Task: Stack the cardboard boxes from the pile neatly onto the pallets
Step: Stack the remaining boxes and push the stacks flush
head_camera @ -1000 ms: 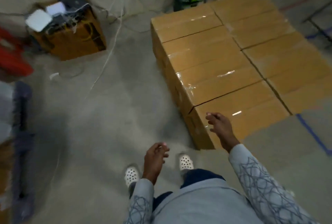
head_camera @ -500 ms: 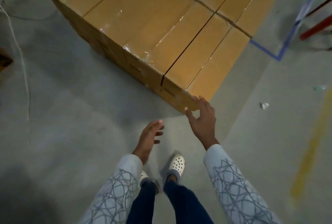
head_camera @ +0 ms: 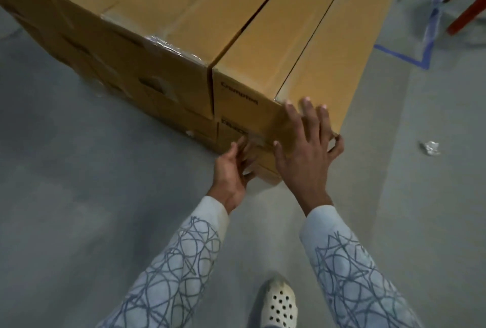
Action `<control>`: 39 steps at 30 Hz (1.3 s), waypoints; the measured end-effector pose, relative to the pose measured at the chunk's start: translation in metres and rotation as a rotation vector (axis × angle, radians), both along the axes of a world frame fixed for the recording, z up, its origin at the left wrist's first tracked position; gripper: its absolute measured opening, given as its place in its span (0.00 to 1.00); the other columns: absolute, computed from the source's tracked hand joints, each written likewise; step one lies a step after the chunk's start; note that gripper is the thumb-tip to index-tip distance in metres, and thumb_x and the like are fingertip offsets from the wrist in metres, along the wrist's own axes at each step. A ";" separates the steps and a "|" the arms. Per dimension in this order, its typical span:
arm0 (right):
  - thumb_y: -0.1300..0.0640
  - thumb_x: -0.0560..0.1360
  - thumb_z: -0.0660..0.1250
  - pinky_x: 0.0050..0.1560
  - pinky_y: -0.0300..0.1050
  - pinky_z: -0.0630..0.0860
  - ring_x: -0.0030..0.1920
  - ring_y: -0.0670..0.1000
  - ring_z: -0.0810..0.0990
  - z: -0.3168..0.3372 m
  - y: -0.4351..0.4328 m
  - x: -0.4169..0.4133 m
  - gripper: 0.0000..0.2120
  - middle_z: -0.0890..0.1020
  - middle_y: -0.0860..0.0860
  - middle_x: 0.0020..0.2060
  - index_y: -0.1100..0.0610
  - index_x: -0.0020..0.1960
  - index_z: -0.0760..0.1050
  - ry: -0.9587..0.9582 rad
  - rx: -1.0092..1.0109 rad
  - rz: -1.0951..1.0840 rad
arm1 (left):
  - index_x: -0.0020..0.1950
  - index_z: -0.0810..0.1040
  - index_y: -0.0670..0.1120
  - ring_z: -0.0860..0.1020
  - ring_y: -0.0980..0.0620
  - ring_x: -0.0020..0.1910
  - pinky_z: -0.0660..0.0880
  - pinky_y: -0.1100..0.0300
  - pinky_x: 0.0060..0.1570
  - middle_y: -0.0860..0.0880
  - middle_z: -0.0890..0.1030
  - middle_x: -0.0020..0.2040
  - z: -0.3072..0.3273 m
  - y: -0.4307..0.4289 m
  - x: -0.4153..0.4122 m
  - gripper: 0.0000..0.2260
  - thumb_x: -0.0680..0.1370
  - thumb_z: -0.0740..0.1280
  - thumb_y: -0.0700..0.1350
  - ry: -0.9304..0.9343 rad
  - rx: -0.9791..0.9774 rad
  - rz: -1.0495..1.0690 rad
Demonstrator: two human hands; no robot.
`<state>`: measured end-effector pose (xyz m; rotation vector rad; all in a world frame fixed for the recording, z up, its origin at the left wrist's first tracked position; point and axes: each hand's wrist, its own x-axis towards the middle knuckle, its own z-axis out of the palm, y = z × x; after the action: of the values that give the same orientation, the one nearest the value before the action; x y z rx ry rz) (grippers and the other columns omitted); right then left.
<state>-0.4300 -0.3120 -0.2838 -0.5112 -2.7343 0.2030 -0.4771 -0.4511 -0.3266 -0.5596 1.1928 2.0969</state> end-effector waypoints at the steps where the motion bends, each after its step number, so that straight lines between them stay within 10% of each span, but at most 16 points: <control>1: 0.48 0.74 0.71 0.72 0.66 0.56 0.83 0.53 0.48 -0.008 0.003 0.001 0.42 0.54 0.46 0.83 0.40 0.82 0.55 0.039 0.043 -0.001 | 0.74 0.74 0.53 0.78 0.48 0.65 0.69 0.45 0.68 0.54 0.83 0.65 -0.011 0.005 -0.002 0.21 0.87 0.52 0.56 0.015 0.040 -0.012; 15: 0.59 0.71 0.72 0.76 0.69 0.55 0.83 0.57 0.42 -0.098 0.031 0.003 0.44 0.49 0.55 0.82 0.47 0.83 0.57 0.297 0.408 0.157 | 0.81 0.64 0.54 0.71 0.49 0.73 0.71 0.44 0.70 0.52 0.71 0.75 -0.105 0.016 -0.006 0.24 0.85 0.62 0.46 0.364 -0.019 -0.176; 21: 0.51 0.67 0.80 0.68 0.54 0.67 0.69 0.56 0.64 -0.098 0.022 0.007 0.34 0.62 0.57 0.68 0.55 0.63 0.61 0.756 -0.018 -0.019 | 0.65 0.79 0.47 0.84 0.44 0.57 0.79 0.46 0.61 0.44 0.85 0.60 -0.107 0.022 -0.035 0.15 0.78 0.73 0.42 0.110 0.024 0.100; 27: 0.50 0.65 0.85 0.67 0.59 0.76 0.68 0.58 0.71 -0.118 0.032 0.003 0.45 0.65 0.53 0.70 0.51 0.70 0.57 0.313 -0.784 -0.374 | 0.58 0.80 0.42 0.87 0.47 0.45 0.84 0.56 0.45 0.40 0.87 0.51 -0.111 0.022 -0.051 0.09 0.79 0.73 0.38 0.133 0.067 0.157; 31: 0.49 0.69 0.82 0.65 0.63 0.78 0.67 0.59 0.77 -0.118 0.041 0.001 0.42 0.73 0.52 0.72 0.51 0.75 0.61 0.105 -0.729 -0.293 | 0.72 0.72 0.36 0.80 0.41 0.65 0.82 0.63 0.39 0.36 0.79 0.67 -0.120 0.022 -0.058 0.15 0.86 0.61 0.39 0.157 0.096 0.093; 39: 0.52 0.69 0.82 0.64 0.57 0.79 0.64 0.57 0.81 -0.108 0.045 0.003 0.36 0.81 0.53 0.66 0.56 0.73 0.72 0.068 -0.768 -0.325 | 0.58 0.80 0.36 0.87 0.48 0.45 0.83 0.59 0.46 0.39 0.86 0.50 -0.129 0.022 -0.065 0.12 0.76 0.74 0.35 0.158 0.056 0.135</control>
<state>-0.4272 -0.2668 -0.3919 -1.1003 -2.3771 1.1692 -0.5420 -0.4287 -0.4555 -0.4666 1.2081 2.3179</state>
